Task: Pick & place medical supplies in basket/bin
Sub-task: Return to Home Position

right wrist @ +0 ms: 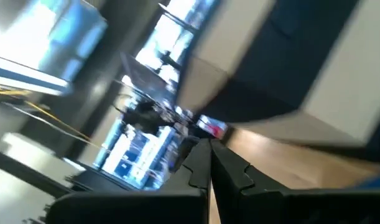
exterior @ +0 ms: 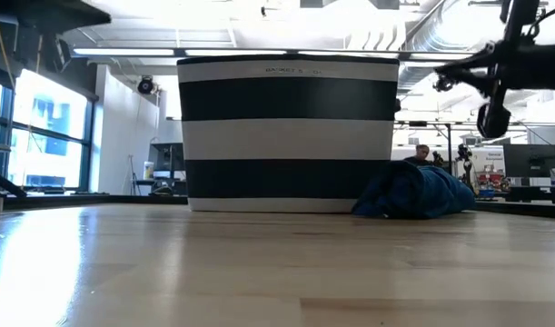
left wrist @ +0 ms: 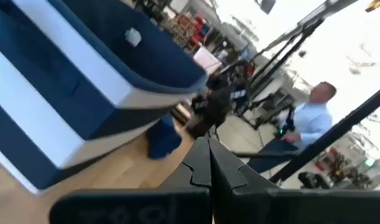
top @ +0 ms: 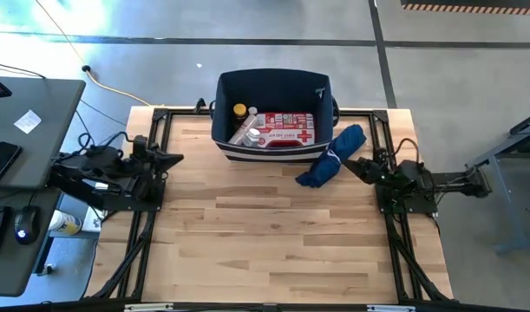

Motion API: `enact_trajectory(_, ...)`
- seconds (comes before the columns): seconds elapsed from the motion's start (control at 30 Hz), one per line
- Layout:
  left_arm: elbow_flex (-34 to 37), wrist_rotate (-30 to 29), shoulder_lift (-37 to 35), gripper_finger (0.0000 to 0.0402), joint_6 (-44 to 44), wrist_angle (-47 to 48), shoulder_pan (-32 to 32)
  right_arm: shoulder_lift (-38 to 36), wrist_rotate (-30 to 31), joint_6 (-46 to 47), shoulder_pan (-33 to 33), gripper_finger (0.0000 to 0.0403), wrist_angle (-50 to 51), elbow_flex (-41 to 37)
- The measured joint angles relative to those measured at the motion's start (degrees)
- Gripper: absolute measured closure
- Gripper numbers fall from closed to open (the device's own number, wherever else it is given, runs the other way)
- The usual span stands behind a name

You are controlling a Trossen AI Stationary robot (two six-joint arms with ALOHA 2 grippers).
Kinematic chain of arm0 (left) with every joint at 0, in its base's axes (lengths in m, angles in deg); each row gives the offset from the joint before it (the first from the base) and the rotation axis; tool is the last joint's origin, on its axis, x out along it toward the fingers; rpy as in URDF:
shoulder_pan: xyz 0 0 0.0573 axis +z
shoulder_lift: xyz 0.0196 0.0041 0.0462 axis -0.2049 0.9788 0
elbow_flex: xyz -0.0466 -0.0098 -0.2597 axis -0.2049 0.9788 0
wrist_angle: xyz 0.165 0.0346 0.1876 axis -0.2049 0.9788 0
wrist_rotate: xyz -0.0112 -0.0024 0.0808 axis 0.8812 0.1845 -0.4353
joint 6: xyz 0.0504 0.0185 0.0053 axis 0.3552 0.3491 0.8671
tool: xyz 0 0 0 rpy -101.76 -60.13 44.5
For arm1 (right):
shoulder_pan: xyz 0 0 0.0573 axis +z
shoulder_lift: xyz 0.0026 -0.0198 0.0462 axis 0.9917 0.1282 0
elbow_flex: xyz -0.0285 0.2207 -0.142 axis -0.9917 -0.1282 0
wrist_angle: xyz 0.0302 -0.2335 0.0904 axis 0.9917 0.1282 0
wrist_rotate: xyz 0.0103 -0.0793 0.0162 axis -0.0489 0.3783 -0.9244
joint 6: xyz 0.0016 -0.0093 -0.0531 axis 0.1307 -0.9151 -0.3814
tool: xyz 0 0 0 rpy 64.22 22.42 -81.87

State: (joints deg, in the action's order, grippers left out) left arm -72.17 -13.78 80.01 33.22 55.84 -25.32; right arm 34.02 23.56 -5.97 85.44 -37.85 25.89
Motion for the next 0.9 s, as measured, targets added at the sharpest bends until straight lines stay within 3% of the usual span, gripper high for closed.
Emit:
enact_trajectory(0.07, 0.51, 0.49, 0.02, 0.038, -0.08, -1.09, -0.02, -0.22, -2.04, -1.73, -1.64, 0.0403, -2.5, 0.0)
enact_trajectory(0.23, 6.76, 5.77, 0.0, 0.038, 0.91, -14.58, 0.0, -0.24, -6.71, -6.59, -3.3, 0.0403, -4.97, 0.0)
enact_trajectory(0.6, 25.89, 13.57, -0.01, 0.038, -0.07, -37.61, 0.24, 0.05, -6.9, -25.06, -3.06, 0.0403, 1.63, -0.02)
enact_trajectory(0.73, 25.99, 16.93, 0.0, 0.038, -1.0, -34.37, 5.56, 0.05, -6.47, -35.09, -3.12, 0.0402, 1.64, -0.02)
enact_trajectory(0.9, 26.07, 30.33, -0.04, 0.038, -0.22, -33.97, 17.39, 0.05, -6.5, -38.91, -3.3, 0.0402, 2.93, -0.02)
